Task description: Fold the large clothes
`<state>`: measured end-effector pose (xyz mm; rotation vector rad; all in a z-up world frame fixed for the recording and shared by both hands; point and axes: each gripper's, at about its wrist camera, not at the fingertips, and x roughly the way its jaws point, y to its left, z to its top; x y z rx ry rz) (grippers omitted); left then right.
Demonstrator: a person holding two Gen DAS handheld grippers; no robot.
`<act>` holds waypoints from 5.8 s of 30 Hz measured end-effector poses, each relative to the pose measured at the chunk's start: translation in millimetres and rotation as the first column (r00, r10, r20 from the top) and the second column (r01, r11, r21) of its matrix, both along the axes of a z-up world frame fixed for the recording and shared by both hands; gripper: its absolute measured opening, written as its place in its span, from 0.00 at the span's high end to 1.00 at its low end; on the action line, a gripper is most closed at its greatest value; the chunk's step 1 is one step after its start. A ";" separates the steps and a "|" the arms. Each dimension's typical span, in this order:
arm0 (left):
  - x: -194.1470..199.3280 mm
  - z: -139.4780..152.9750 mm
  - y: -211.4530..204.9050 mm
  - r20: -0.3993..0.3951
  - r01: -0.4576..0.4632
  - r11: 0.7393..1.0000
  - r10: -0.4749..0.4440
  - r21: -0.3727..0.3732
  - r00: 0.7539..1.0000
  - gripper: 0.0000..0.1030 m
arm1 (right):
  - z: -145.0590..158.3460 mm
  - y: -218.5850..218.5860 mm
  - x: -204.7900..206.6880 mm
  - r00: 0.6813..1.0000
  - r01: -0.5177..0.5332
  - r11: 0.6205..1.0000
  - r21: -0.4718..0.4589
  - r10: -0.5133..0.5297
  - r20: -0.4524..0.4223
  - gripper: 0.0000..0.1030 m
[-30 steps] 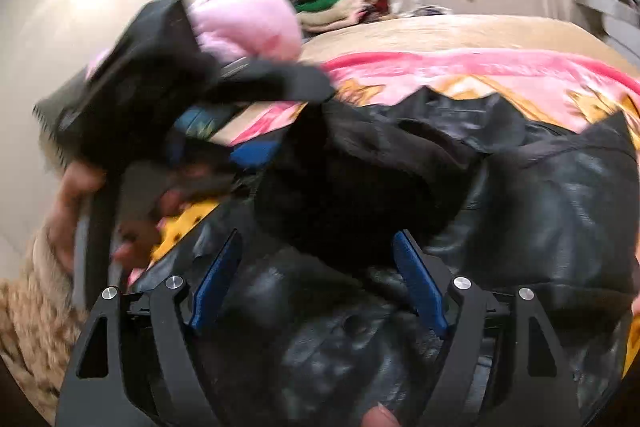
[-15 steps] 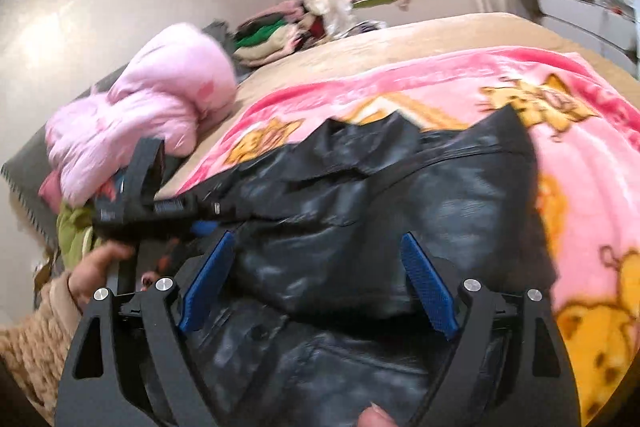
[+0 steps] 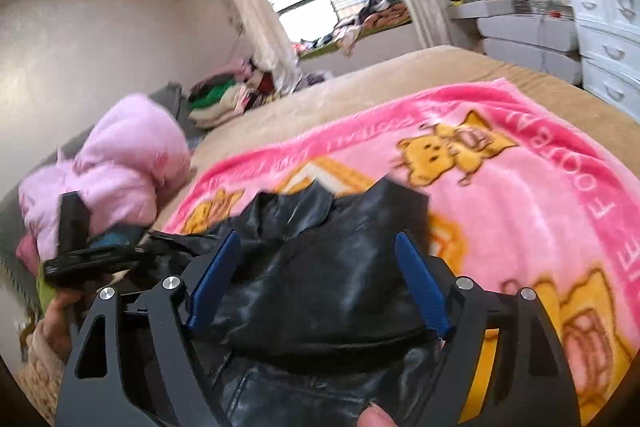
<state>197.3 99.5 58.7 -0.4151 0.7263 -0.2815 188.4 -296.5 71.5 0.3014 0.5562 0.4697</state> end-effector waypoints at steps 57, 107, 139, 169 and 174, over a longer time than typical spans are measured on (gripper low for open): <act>20.9 -105.4 47.1 -0.281 -0.164 0.958 0.228 0.236 0.932 0.49 | -111.7 45.0 91.8 0.934 -0.097 0.954 -0.283 -0.012 -0.358 0.55; -15.2 -78.7 -32.5 -0.225 -0.060 0.956 0.128 0.289 0.966 0.09 | -74.9 103.6 26.1 0.950 -0.246 0.898 -0.366 0.149 -0.275 0.04; -62.8 -48.8 71.4 -0.165 -0.334 0.915 0.374 0.227 0.912 0.09 | -33.2 213.0 -12.3 0.952 -0.307 0.867 -0.393 0.270 -0.148 0.04; -128.4 -41.0 197.6 -0.184 -0.648 0.729 0.683 0.221 0.707 0.09 | -6.2 360.3 -21.3 0.889 -0.458 0.832 -0.315 0.433 -0.148 0.04; -138.7 -45.9 213.2 -0.195 -0.687 0.694 0.720 0.216 0.666 0.09 | -11.0 378.2 -23.9 0.877 -0.480 0.823 -0.304 0.450 -0.167 0.04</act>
